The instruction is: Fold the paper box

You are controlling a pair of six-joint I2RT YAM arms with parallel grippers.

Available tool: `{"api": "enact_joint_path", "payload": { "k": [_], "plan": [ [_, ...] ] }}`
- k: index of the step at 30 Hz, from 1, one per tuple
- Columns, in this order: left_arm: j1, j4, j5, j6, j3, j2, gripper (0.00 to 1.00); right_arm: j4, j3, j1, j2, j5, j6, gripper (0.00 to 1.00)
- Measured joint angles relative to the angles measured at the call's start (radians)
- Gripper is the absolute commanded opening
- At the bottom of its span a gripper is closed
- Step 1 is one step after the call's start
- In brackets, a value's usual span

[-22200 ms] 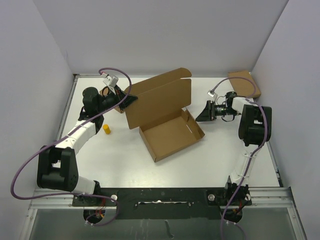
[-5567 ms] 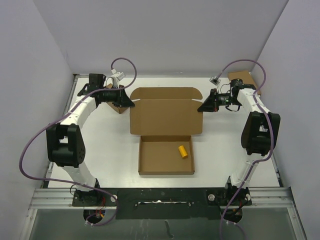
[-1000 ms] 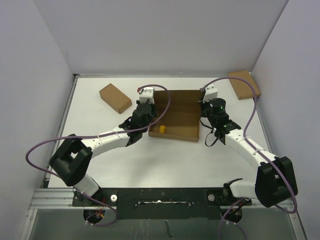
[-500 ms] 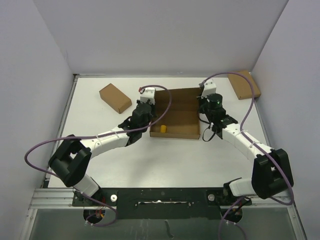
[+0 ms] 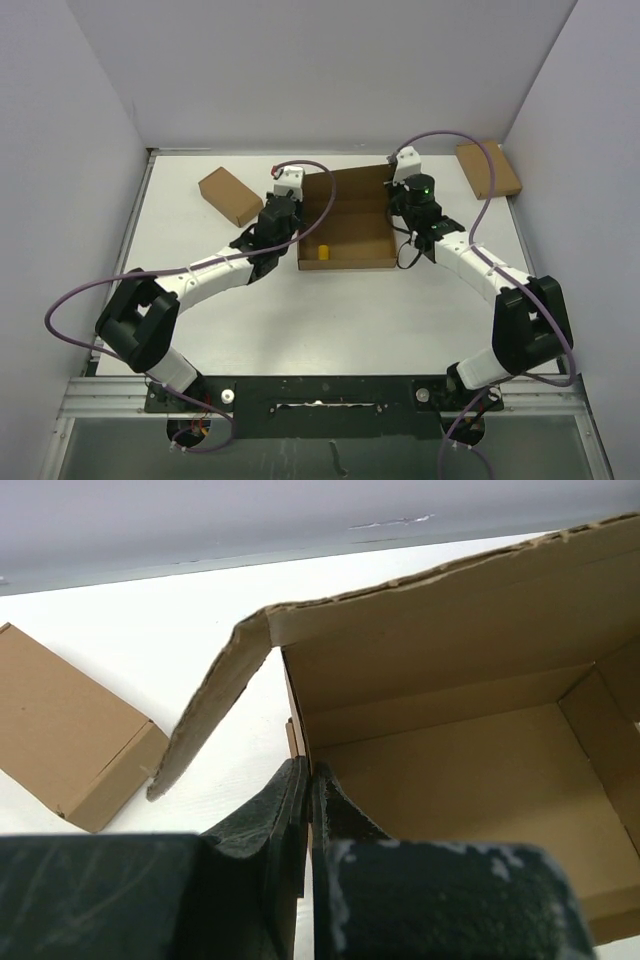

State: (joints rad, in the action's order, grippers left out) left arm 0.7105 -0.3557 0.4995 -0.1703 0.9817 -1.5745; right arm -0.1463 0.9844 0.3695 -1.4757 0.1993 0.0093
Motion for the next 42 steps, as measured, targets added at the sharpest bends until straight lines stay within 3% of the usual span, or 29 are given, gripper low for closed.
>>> {"api": "enact_joint_path", "payload": {
  "k": [21, 42],
  "plan": [
    [-0.067, 0.09, -0.092, -0.002, 0.052, 0.0, 0.0, 0.108, 0.172, 0.02, -0.125, 0.0, -0.02, 0.08],
    [-0.047, 0.143, -0.155, 0.003, -0.022, 0.05, 0.0, 0.097, -0.06, 0.05, 0.031, -0.024, -0.035, 0.14]
  ]
}}
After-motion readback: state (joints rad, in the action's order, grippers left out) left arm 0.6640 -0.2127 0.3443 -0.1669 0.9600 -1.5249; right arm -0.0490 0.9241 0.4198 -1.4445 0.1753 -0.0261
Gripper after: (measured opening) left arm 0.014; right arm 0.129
